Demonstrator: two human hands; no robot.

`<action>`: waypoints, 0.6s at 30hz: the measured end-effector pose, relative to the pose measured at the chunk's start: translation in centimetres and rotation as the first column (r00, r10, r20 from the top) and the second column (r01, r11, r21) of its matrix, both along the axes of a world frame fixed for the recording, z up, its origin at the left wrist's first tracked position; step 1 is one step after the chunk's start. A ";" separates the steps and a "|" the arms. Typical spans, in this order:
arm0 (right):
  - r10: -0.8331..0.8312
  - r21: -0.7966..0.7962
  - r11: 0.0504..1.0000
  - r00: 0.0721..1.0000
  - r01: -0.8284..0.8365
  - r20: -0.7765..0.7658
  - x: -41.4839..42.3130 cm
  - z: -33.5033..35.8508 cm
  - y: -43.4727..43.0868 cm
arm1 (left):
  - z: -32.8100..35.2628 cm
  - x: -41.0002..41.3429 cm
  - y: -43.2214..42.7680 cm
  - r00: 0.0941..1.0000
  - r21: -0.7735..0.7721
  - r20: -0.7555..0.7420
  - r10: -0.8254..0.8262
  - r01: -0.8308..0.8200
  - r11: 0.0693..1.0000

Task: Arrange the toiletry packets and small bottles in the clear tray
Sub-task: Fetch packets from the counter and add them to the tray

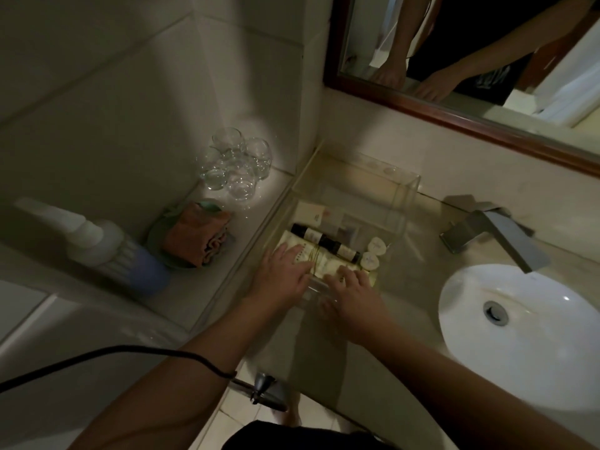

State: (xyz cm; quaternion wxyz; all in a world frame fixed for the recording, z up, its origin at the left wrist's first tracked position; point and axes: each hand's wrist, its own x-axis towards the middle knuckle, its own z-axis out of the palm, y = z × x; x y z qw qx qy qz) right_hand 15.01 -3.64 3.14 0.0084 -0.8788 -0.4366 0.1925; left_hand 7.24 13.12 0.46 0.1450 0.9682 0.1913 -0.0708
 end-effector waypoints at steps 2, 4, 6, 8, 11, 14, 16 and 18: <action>-0.010 -0.003 1.000 1.000 0.010 0.012 -0.2 0.0 0.1 | 0.2 0.0 0.0 1.000 -0.012 -0.007 -0.006 0.005 1.000; -0.025 0.002 1.000 1.000 0.025 0.018 -0.4 0.1 0.2 | 0.3 -0.1 0.1 1.000 -0.029 -0.008 -0.008 0.008 1.000; -0.038 0.004 0.999 0.999 0.038 0.004 -0.5 0.1 0.1 | 0.4 -0.1 0.3 1.000 -0.046 0.002 -0.010 0.010 0.999; -0.078 0.012 0.997 0.997 0.078 -0.014 -0.7 0.3 -0.1 | 0.3 -0.1 0.4 1.000 -0.049 0.010 -0.017 0.017 0.999; -0.184 0.055 0.982 0.983 0.183 0.003 -1.1 0.8 -1.1 | 0.3 -0.3 0.5 0.999 -0.053 0.030 -0.011 0.013 0.999; -0.270 0.085 0.960 0.962 0.266 0.038 -1.0 1.1 -2.8 | 0.4 -0.5 0.3 0.999 -0.052 0.055 0.004 -0.001 0.999; -0.290 0.101 0.953 0.956 0.285 0.040 -0.8 1.2 -3.9 | 0.6 -0.5 0.1 0.997 -0.010 0.077 0.019 -0.018 1.000; -0.292 0.106 0.952 0.956 0.287 0.033 -0.6 1.4 -5.0 | 1.0 -0.4 -0.6 0.992 0.034 0.118 0.049 -0.053 0.998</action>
